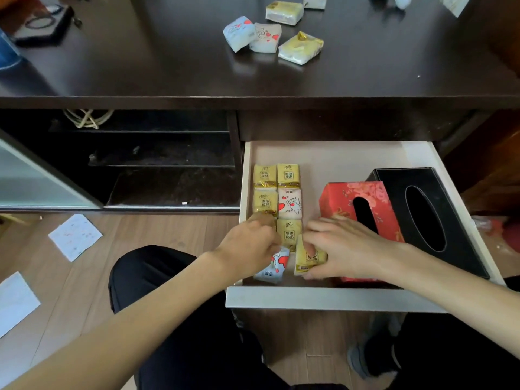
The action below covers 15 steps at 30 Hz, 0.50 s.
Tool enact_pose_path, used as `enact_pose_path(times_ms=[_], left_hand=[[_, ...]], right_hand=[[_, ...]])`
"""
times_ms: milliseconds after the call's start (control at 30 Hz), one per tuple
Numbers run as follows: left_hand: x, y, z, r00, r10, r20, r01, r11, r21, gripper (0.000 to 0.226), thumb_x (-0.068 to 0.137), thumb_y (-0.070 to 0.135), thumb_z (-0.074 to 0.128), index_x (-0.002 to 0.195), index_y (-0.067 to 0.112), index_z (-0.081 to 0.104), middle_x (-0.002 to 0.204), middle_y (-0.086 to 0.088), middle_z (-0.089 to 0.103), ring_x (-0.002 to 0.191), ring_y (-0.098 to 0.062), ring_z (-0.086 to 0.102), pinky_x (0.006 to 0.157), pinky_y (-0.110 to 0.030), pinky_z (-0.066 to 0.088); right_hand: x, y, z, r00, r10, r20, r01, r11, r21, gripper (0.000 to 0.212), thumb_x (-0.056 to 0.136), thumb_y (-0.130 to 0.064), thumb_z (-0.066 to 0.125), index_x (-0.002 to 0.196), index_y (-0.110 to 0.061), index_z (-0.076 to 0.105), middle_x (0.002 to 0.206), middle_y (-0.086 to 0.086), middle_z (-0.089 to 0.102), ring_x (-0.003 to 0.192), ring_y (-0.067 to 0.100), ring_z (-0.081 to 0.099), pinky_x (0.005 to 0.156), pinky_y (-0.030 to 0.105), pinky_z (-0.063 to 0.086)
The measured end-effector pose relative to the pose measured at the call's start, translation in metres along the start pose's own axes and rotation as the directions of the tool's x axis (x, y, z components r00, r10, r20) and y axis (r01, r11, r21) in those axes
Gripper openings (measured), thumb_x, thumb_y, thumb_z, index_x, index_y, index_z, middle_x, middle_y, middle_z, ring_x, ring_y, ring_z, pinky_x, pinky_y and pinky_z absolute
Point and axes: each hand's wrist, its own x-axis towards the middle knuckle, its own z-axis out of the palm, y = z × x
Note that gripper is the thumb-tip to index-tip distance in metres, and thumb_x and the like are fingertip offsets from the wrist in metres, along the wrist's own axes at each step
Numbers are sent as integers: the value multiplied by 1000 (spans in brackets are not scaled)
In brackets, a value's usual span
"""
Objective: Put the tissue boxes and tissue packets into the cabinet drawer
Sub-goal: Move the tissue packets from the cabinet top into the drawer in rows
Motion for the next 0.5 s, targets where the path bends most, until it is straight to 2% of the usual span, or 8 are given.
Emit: enact_pose_path(times_ms=[100, 200, 300, 333, 400, 433, 500], left_hand=[[-1, 0, 5, 1000, 32, 0, -31, 996, 87, 22, 95, 27, 56, 105, 20, 74, 115, 0, 60, 118, -20, 49, 95, -36, 45], [0, -2, 8, 996, 72, 54, -84, 959, 269, 23, 95, 35, 53, 105, 25, 72, 108, 2, 63, 114, -21, 51, 97, -33, 33], [4, -9, 6, 992, 56, 115, -91, 941, 326, 25, 95, 41, 52, 100, 27, 72, 102, 8, 67, 111, -18, 55, 105, -31, 25], [6, -11, 5, 990, 53, 134, -94, 942, 323, 24, 94, 41, 53, 97, 27, 73, 99, 8, 69, 109, -18, 57, 107, -31, 24], [9, -13, 3, 986, 60, 154, -106, 943, 315, 21, 91, 40, 58, 92, 26, 73, 92, 8, 70, 102, -18, 59, 108, -32, 24], [11, -14, 2, 985, 66, 158, -113, 945, 306, 19, 90, 39, 61, 91, 26, 74, 90, 7, 70, 100, -19, 60, 108, -32, 26], [13, -15, 2, 982, 87, 169, -134, 948, 290, 15, 87, 37, 65, 91, 27, 74, 90, 5, 70, 98, -20, 62, 105, -33, 30]], right_hand=[[4, -4, 5, 998, -33, 46, 32, 999, 17, 48, 75, -76, 57, 92, -32, 56, 101, -15, 52, 93, 10, 51, 81, 36, 48], [8, -6, 11, 993, -70, 93, 66, 997, 49, 41, 79, -69, 59, 93, -31, 55, 104, -11, 55, 96, 13, 56, 73, 36, 51], [11, -4, 11, 985, -101, 139, 87, 991, 100, 43, 86, -74, 47, 92, -31, 55, 104, -12, 53, 94, 11, 54, 73, 37, 51], [12, -2, 11, 982, -118, 149, 99, 986, 132, 38, 89, -69, 47, 93, -32, 55, 103, -13, 53, 93, 12, 56, 74, 37, 52], [13, 3, 12, 981, -129, 146, 108, 984, 144, 17, 95, -48, 59, 103, -33, 57, 107, -14, 57, 96, 13, 62, 74, 34, 52], [14, 4, 13, 986, -119, 120, 102, 985, 140, 20, 95, -39, 65, 112, -32, 56, 111, -13, 61, 97, 15, 65, 73, 32, 53], [16, 6, 17, 995, -89, 50, 80, 985, 152, 44, 92, -30, 73, 130, -29, 50, 114, -7, 68, 96, 17, 70, 70, 28, 53]])
